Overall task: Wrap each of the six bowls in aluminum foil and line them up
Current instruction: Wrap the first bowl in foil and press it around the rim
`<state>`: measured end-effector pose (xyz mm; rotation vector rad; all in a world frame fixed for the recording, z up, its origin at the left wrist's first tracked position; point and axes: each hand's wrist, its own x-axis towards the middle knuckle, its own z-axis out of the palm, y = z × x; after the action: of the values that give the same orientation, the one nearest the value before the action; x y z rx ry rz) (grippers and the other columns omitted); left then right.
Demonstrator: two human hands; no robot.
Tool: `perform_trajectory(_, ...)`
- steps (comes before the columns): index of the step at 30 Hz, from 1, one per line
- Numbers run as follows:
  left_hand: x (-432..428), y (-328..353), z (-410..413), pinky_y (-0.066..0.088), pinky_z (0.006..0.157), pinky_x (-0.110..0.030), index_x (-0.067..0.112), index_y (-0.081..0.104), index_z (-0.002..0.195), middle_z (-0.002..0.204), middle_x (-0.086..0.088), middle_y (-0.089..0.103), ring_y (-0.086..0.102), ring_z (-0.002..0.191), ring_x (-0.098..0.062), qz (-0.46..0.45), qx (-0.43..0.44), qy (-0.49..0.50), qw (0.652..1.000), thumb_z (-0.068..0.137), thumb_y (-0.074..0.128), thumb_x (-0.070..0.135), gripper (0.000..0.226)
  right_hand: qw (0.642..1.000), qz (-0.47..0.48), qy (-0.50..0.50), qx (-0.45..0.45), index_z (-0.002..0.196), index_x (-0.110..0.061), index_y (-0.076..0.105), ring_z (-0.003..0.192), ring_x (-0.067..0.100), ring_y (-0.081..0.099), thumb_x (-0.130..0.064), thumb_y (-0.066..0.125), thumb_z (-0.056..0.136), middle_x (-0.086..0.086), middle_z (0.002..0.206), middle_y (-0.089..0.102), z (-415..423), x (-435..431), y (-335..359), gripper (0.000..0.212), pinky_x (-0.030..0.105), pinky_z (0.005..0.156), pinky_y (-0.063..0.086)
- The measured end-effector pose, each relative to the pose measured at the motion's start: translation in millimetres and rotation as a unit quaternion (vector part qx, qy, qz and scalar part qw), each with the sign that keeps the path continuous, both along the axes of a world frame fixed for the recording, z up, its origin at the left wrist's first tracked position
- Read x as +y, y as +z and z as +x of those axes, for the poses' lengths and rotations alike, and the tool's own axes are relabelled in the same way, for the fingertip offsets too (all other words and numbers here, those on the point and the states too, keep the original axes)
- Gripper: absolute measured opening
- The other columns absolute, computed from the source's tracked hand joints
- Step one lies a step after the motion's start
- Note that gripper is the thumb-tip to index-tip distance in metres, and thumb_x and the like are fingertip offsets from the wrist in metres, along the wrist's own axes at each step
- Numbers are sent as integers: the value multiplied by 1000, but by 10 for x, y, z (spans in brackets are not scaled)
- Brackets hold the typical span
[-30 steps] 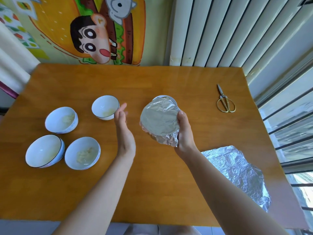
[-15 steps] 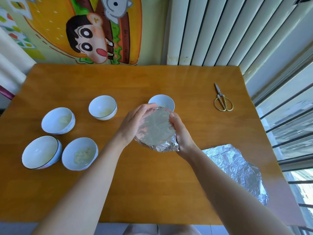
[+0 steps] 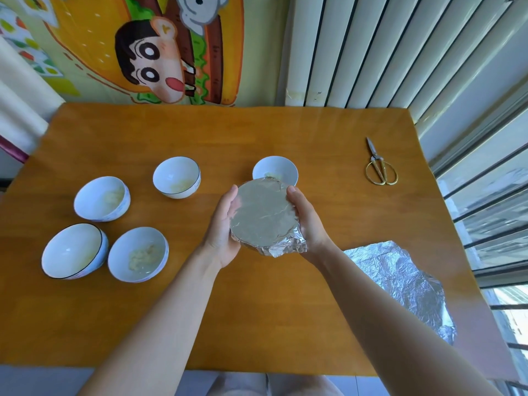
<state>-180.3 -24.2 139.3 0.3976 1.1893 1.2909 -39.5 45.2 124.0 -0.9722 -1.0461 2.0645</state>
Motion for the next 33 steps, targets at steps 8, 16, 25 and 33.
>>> perform_trajectory(8, -38, -89, -44, 45, 100, -42, 27, 64, 126, 127, -3, 68, 62, 119, -23, -46, -13, -13, 999, 99, 35, 59, 51, 998, -51, 37, -4, 130, -15, 59, 114, 27, 64, -59, 18, 101, 11, 123, 68, 27, 33, -1, 67, 42, 94, 53)
perform_trajectory(16, -16, -172, -32, 49, 79, -37, 32, 63, 121, 114, 6, 73, 70, 103, -14, -16, 10, 78, 997, 101, 29, 60, 48, 935, 195, -191, -227, 141, -21, 49, 130, 6, 44, -44, 35, 100, -8, 140, 50, 12, 142, 204, 49, 24, 106, 34)
perform_trajectory(25, 74, -203, 91, 50, 99, -48, 35, 51, 137, 136, 2, 61, 59, 125, -20, 24, 20, 199, 979, 85, 43, 73, 65, 941, 233, -111, -218, 152, -16, 30, 144, 8, 30, -34, 31, 107, -4, 155, 36, -359, -229, 166, 49, 33, 119, 26)
perform_trajectory(33, 83, -175, 190, 44, 106, -59, 32, 53, 135, 134, -1, 62, 59, 125, -24, 20, 29, 216, 976, 73, 49, 81, 79, 969, 60, -219, -93, 132, -27, 58, 124, 11, 55, -42, 35, 96, -7, 130, 61, -433, -252, 130, 45, 43, 107, 46)
